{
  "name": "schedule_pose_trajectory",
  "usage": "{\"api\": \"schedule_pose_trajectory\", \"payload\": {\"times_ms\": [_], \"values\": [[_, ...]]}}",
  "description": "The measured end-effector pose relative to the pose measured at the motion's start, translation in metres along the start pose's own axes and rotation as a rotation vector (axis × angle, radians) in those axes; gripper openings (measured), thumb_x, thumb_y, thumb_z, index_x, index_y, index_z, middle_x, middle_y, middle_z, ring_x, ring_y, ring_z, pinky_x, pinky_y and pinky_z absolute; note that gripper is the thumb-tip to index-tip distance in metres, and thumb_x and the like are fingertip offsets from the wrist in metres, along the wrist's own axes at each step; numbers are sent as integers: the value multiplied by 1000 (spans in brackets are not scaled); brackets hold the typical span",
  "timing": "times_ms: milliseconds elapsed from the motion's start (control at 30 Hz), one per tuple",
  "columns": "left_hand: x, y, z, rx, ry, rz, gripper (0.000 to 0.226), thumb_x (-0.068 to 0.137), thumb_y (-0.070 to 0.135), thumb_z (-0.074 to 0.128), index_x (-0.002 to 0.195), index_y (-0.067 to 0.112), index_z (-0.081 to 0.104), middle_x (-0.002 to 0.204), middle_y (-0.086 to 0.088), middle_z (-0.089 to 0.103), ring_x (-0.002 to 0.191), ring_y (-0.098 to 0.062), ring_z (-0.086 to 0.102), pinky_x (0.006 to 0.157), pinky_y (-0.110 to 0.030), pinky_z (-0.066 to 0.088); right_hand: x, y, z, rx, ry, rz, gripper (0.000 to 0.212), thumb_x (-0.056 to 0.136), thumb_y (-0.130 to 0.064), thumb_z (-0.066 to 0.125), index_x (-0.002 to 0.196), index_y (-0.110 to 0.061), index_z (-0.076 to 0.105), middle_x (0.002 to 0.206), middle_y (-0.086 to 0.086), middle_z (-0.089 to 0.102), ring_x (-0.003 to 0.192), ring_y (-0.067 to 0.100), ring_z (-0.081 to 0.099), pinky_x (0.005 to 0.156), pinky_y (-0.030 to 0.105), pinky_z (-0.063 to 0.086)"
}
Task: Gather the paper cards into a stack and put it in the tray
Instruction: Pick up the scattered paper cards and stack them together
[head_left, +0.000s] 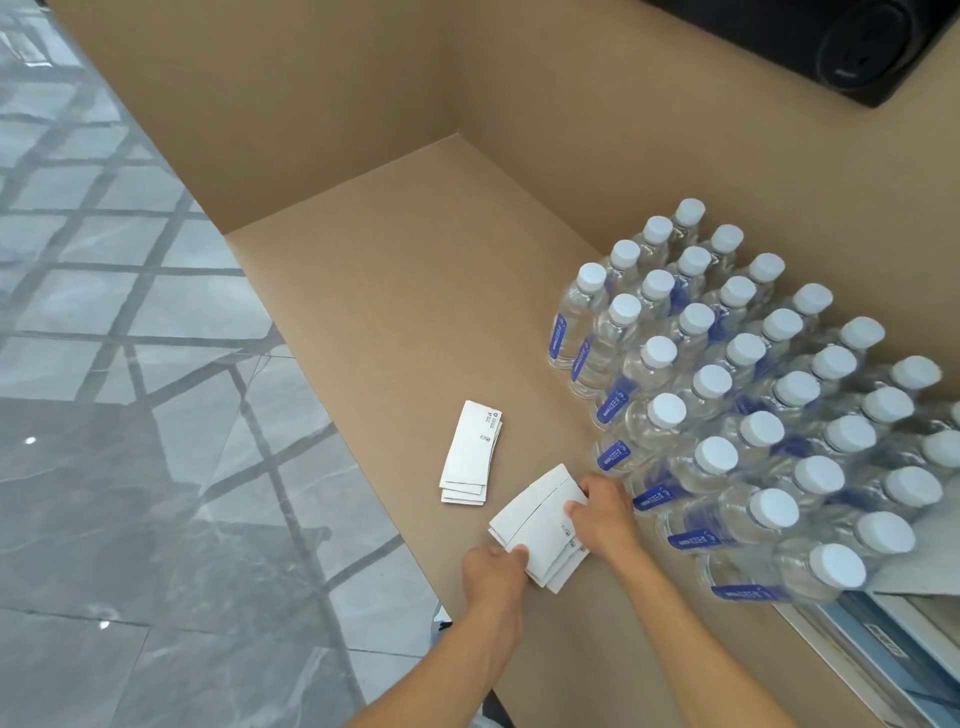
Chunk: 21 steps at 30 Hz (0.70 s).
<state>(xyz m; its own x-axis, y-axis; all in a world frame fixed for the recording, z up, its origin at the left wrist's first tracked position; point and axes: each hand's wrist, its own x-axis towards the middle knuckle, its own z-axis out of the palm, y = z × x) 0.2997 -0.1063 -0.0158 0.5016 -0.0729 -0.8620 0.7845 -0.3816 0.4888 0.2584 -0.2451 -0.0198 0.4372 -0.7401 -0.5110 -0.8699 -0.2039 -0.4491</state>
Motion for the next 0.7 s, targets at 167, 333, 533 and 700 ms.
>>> {"api": "schedule_pose_trajectory", "payload": {"times_ms": [167,333,533,700], "values": [[-1,3,-9,146,-12,116,24,90,11,62,71,13,48,66,-1,55,58,-15,47,51,-26,36,-16,6,-2,241,43,10,4,83,-1,62,85,-3,64,88,12,70,84,31,68,71,40,56],[0,9,-15,264,-134,247,11,87,13,69,84,10,59,78,-5,64,70,-19,62,65,-35,56,-42,18,-12,494,113,89,18,85,0,65,89,-17,64,82,-6,69,75,11,66,58,20,47],[-15,-2,-9,431,-333,377,15,83,8,73,90,6,61,89,-17,69,74,-21,63,75,-43,58,-96,56,-31,822,208,138,20,85,3,67,96,-15,67,84,1,76,69,6,70,55,18,52],[-39,-29,3,487,-491,440,15,81,4,74,90,12,63,84,-8,70,69,-13,65,56,-14,48,-149,106,-29,910,267,145,14,90,-3,64,100,-12,61,86,2,78,65,1,72,55,15,54]]}}
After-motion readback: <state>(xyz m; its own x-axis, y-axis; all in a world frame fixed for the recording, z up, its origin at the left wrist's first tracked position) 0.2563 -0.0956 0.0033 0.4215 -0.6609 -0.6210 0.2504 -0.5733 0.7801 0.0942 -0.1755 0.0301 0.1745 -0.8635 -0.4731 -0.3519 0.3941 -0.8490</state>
